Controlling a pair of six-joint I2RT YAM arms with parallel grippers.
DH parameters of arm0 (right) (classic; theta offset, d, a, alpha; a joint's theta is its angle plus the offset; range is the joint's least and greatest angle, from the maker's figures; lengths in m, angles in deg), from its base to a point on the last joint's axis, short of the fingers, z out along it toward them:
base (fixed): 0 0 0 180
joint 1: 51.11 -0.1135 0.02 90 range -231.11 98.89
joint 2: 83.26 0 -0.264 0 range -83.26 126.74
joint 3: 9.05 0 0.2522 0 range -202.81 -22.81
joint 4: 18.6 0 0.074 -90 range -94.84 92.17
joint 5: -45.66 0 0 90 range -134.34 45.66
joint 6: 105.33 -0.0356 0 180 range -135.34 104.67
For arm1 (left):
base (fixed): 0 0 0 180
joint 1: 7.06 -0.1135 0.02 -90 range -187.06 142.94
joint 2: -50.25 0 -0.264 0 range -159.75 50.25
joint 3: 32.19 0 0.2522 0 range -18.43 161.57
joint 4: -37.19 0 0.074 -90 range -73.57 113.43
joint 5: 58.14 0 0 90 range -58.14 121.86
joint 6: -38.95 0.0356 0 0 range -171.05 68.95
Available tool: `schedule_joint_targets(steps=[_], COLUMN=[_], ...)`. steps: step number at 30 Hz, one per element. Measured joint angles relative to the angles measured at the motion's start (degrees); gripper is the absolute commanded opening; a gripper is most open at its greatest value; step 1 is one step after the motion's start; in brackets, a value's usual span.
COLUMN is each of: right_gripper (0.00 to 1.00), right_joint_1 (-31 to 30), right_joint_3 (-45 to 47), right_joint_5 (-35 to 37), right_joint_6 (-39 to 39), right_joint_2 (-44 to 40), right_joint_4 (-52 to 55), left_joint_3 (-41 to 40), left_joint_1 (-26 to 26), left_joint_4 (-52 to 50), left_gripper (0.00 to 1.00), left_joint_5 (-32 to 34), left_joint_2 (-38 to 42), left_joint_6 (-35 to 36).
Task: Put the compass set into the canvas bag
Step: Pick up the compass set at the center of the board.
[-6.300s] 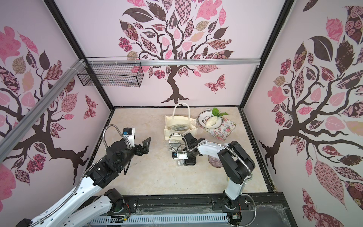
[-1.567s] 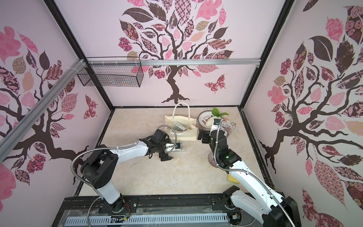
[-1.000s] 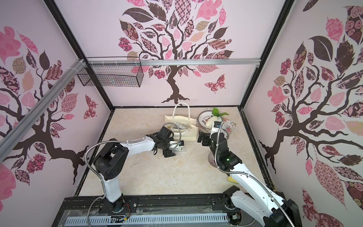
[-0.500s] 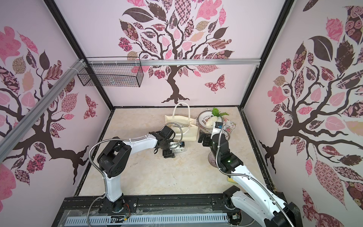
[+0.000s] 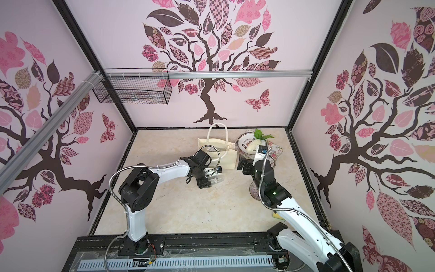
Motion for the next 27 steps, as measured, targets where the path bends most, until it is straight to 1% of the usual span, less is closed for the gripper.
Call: schedule_joint_targets(steps=[2, 8, 13, 19, 27], right_gripper=[1.0, 1.0, 1.0, 1.0, 1.0], right_joint_1=[0.0, 0.0, 0.0, 0.0, 0.0], right_joint_3=[0.2, 1.9, 2.8, 3.0, 3.0], right_joint_5=[0.0, 0.3, 0.7, 1.2, 1.6], right_joint_6=[0.0, 0.0, 0.0, -0.1, -0.2], right_joint_2=[-0.2, -1.6, -2.3, -3.0, -3.6], right_joint_4=[-0.2, -0.5, -0.7, -1.0, -1.5], left_joint_3=[0.1, 0.0, -0.9, -4.7, -9.2], left_joint_1=[0.3, 1.7, 2.7, 2.8, 2.8], left_joint_4=[-0.2, -0.4, 0.2, 2.1, 5.6], left_gripper=[0.7, 0.56, 0.49, 0.44, 0.45], left_joint_5=[0.4, 1.5, 3.0, 4.0, 4.9], left_joint_2=[-0.1, 0.0, 0.7, 3.5, 7.2], left_joint_6=[-1.5, -3.9, -4.9, -5.3, -5.3])
